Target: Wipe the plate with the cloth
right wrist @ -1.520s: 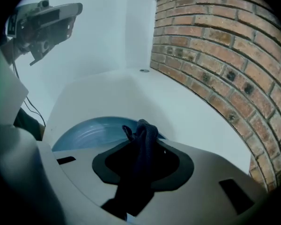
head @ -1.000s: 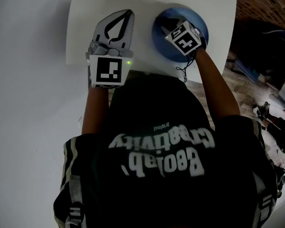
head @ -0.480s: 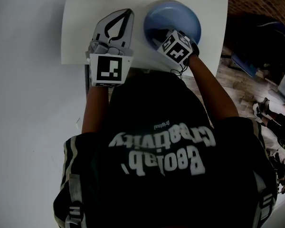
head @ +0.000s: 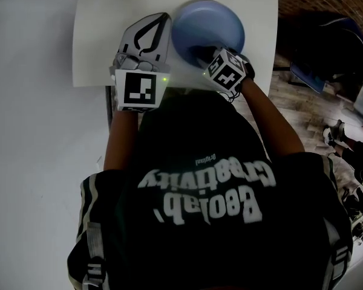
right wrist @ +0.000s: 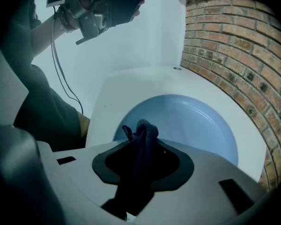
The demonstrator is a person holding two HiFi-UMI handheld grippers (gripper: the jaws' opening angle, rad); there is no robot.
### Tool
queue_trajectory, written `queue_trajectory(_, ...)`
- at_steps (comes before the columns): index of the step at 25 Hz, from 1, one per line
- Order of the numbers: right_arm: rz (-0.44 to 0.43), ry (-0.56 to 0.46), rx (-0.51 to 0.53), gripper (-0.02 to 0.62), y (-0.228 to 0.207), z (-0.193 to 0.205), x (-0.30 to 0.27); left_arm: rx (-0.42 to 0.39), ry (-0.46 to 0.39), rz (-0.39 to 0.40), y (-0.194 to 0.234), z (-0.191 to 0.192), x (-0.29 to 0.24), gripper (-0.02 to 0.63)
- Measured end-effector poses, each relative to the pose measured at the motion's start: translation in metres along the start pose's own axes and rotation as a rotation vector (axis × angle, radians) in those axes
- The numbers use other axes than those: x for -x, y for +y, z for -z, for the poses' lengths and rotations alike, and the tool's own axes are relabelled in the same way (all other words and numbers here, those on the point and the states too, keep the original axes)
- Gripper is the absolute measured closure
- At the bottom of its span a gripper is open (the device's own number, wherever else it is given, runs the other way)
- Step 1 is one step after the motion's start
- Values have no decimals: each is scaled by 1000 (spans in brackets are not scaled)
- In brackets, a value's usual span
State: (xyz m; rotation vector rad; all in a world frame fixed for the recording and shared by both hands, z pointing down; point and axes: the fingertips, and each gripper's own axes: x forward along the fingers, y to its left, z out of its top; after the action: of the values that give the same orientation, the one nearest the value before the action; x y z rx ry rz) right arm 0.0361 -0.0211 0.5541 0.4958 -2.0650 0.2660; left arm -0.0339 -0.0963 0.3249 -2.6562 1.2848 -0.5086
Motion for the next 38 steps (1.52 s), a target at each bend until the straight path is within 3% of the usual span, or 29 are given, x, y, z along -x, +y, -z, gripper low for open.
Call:
queue_trajectory(16,167,79,-115,489,-70,36,18,-7,-3,17,-12,-4,-5,603)
queue_trajectory(21,241,95,-168,489,-110,32,16,3,19,-1,-2,5,1,603)
queue_trajectory(29,299,80,-156,489,-147,-6,-6,23,32,-34,20,17,10,603)
queue_trajectory(33,289,71,-95,489,-141,-32,-22,28,42,-36,29,22,13,603)
queue_trajectory(38,203,38,-51,489,-107,-56,-38,32,53,-44,39,30,17,603)
